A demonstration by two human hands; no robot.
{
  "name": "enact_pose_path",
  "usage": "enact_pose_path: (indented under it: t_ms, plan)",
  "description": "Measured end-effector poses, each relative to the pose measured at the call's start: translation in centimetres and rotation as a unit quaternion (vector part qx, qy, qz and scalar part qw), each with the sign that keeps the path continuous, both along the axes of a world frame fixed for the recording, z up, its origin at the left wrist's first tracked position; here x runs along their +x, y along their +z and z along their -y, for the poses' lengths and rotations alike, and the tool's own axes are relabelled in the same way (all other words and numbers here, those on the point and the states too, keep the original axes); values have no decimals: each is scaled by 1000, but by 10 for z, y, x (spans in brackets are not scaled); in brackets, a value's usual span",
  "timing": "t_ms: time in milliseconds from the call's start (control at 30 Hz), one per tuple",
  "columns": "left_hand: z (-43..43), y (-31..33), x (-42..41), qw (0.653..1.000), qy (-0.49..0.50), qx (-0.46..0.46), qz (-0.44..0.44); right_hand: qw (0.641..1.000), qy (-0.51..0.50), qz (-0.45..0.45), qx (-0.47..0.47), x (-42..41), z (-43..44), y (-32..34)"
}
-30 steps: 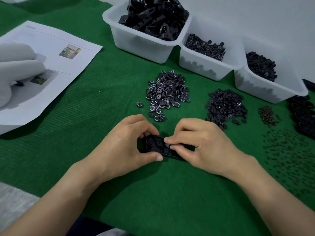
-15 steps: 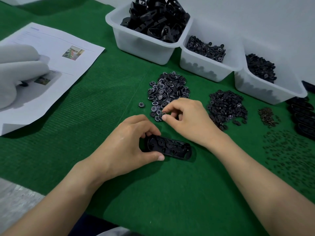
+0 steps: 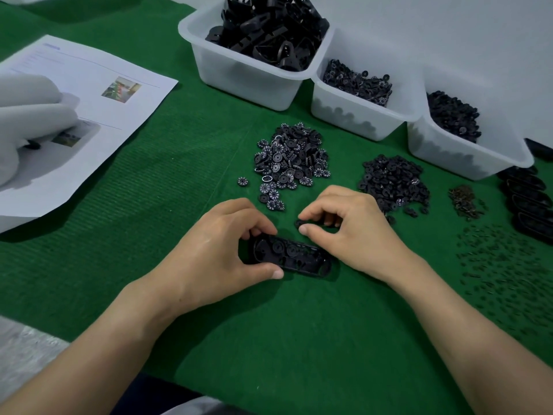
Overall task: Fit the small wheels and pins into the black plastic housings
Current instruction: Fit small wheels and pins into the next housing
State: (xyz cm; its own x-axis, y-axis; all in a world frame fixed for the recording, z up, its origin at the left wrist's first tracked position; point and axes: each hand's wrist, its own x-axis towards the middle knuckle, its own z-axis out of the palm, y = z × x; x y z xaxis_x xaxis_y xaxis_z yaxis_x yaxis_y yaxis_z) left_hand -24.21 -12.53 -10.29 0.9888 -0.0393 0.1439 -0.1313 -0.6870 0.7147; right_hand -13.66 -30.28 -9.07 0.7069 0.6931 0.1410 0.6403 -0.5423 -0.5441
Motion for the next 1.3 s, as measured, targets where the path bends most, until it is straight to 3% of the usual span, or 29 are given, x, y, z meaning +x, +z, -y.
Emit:
enact_pose_path:
  t_ms: [267, 633, 733, 933, 1100, 1300]
  plan:
    - [0, 0, -1, 1000, 9, 0, 1, 995, 78, -36, 45, -10, 21, 9]
    - [1, 1, 0, 1000, 9, 0, 0, 985, 119, 117, -43, -22, 20, 9]
    - [1, 1, 0, 1000, 8, 7, -5, 997, 72, 39, -16, -16, 26, 17]
    - [13, 3, 5, 999, -9, 39, -14, 985, -141, -40, 87, 5, 73, 22]
    - [53, 7, 19, 997, -36, 61, -14, 976, -210, -45, 43, 15, 103, 17]
    - [91, 6, 35, 998, -42, 41, -10, 985, -160, -25, -64, 17, 104, 13]
